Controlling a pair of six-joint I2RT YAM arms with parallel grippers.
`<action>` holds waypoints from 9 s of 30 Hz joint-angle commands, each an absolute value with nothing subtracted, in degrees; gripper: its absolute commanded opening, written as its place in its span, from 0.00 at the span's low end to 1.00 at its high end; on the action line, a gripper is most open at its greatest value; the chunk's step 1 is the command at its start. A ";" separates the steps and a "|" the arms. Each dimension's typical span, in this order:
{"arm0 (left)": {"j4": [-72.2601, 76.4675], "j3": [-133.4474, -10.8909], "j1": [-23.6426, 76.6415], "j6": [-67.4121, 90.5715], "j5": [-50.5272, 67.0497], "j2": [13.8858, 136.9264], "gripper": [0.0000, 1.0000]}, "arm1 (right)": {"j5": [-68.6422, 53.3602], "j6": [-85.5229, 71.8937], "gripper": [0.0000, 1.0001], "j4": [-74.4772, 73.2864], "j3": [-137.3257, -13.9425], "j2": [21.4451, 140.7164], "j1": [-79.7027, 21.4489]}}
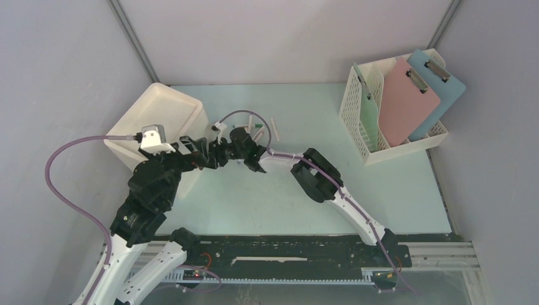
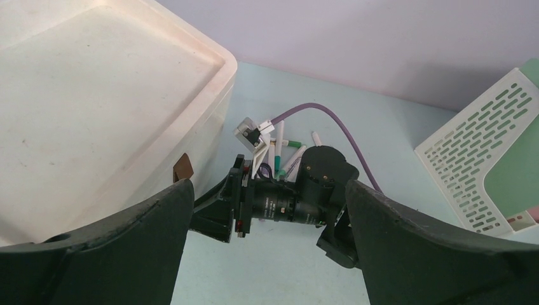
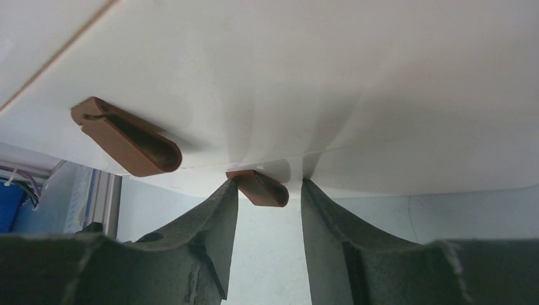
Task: Organize the desk
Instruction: Open the drawer in the storage box, then pick up the stationery from the center of the board, then place the stationery in the drawer.
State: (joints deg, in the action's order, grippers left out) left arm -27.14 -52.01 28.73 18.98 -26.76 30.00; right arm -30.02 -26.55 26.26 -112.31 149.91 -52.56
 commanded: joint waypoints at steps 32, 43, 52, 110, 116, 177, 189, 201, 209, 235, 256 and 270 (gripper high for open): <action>-25.49 -51.35 28.39 18.17 -25.79 28.91 0.97 | -35.45 -31.88 0.00 29.83 -115.74 149.73 -53.49; -24.30 -50.11 28.39 18.45 -24.74 28.92 0.97 | -42.58 -25.02 0.00 27.32 -94.78 136.17 -53.48; -21.22 -47.96 28.39 18.52 -22.80 30.11 0.99 | -50.56 -10.65 0.49 12.41 -88.79 127.75 -52.27; -16.34 -75.60 22.88 13.33 -10.79 97.65 0.74 | -52.70 39.38 1.00 -50.29 -79.70 86.14 -16.54; -19.89 -80.48 21.53 12.23 -10.60 104.45 0.53 | -52.82 39.55 1.00 -50.27 -79.48 86.66 -16.44; -30.60 -89.27 20.46 10.03 -7.97 116.27 0.00 | -53.52 40.36 1.00 -51.15 -79.46 86.76 -14.87; -23.51 -79.42 24.08 7.45 -12.44 99.49 0.00 | -53.89 40.52 1.00 -51.32 -79.49 87.01 -14.85; -17.93 -62.29 25.22 6.54 -25.70 79.82 0.00 | -54.13 40.61 1.00 -51.41 -79.51 87.63 -15.07; -15.96 -52.30 25.22 8.70 -32.65 72.23 0.00 | -53.95 40.46 1.00 -51.33 -79.50 87.98 -15.55; -11.75 -39.40 25.22 18.43 -23.12 51.93 0.61 | -52.96 39.57 1.00 -50.89 -79.46 89.15 -16.94; -9.31 -31.31 25.05 19.25 -17.97 24.10 1.00 | -37.56 32.62 1.00 -47.36 -90.82 91.84 -22.82; -17.82 -38.35 25.06 16.72 -20.29 21.91 1.00 | -31.65 13.33 0.97 -51.23 -127.82 121.14 -25.16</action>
State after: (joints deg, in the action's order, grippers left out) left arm -14.85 -34.74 25.02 17.98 -19.20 23.55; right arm -38.24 20.67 -52.95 -127.11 116.79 -22.98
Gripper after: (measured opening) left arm 0.996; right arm 0.987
